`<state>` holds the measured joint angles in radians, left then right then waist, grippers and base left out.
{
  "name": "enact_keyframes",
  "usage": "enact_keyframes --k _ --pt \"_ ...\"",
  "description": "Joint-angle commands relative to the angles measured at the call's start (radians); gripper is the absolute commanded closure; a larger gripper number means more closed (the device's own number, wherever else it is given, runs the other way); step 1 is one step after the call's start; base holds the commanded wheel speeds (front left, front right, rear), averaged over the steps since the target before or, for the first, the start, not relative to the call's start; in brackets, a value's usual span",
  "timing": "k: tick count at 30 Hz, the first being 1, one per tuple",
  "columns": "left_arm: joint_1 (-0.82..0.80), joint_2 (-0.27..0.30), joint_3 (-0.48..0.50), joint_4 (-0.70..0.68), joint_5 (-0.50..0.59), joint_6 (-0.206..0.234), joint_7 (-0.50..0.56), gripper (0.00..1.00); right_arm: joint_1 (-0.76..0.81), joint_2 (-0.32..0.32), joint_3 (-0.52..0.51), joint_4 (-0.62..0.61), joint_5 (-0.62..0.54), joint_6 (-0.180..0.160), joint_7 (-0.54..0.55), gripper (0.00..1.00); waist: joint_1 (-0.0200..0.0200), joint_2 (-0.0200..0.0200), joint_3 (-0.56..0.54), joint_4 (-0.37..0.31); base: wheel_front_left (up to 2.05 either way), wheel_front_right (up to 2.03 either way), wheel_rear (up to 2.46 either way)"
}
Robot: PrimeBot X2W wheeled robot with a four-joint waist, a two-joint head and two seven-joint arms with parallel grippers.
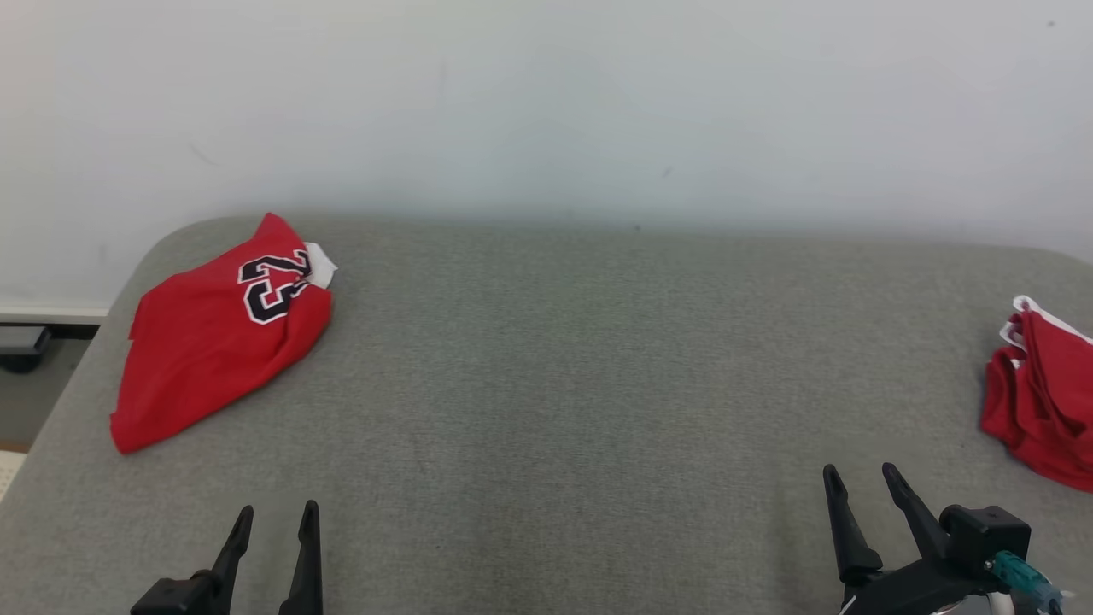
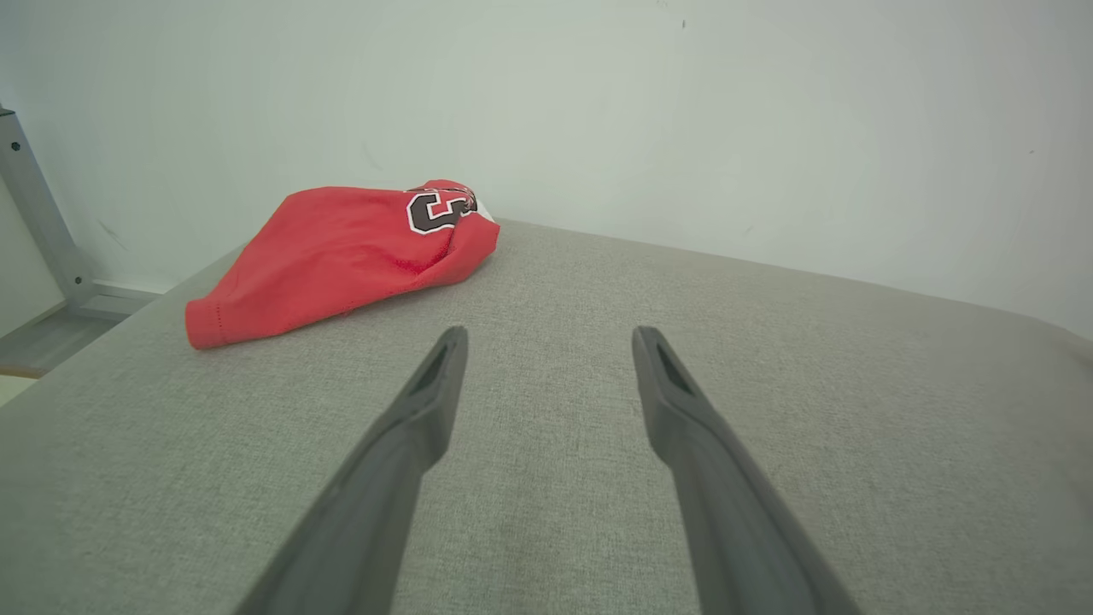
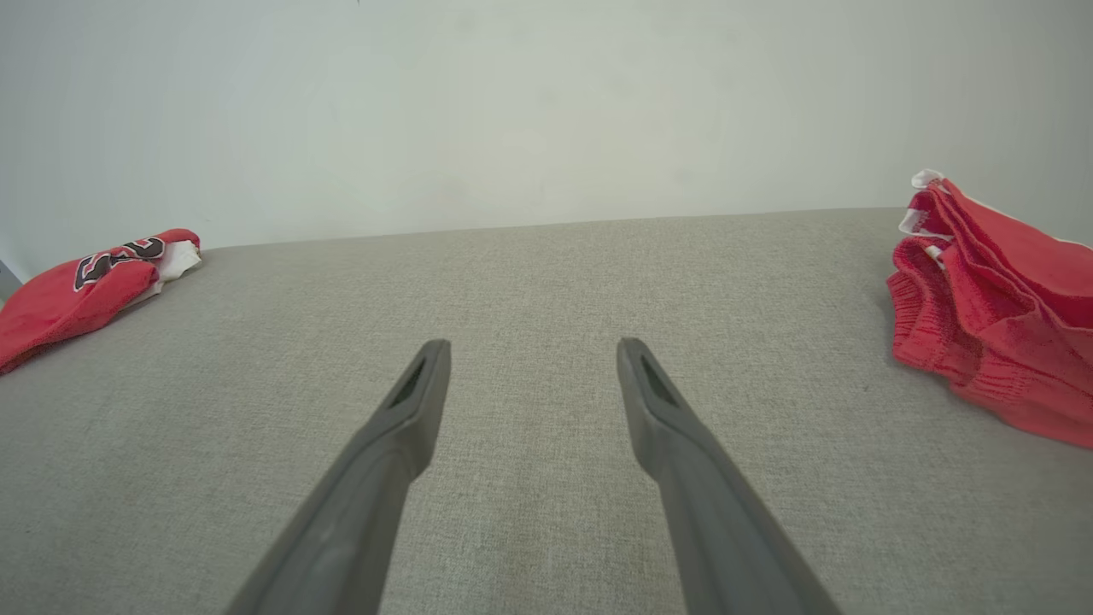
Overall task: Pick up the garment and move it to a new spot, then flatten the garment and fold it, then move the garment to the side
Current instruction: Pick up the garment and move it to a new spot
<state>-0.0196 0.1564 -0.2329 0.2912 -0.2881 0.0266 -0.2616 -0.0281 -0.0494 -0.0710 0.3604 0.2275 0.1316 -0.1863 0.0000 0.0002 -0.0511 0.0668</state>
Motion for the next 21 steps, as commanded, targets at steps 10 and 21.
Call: enact_keyframes --k 10,21 --pt "0.011 0.021 -0.004 -0.01 -0.008 0.005 0.006 0.0 0.005 -0.003 0.023 0.009 0.029 -0.002 -0.017 0.0 0.0 -0.0002 -0.016 0.127 0.0 0.0 0.0" --pt "0.03 0.035 -0.002 -0.036 -0.018 0.016 0.014 0.0 0.007 -0.003 0.063 0.015 0.048 -0.002 -0.026 0.0 0.0 -0.0002 -0.025 0.253 0.0 0.0 0.0"
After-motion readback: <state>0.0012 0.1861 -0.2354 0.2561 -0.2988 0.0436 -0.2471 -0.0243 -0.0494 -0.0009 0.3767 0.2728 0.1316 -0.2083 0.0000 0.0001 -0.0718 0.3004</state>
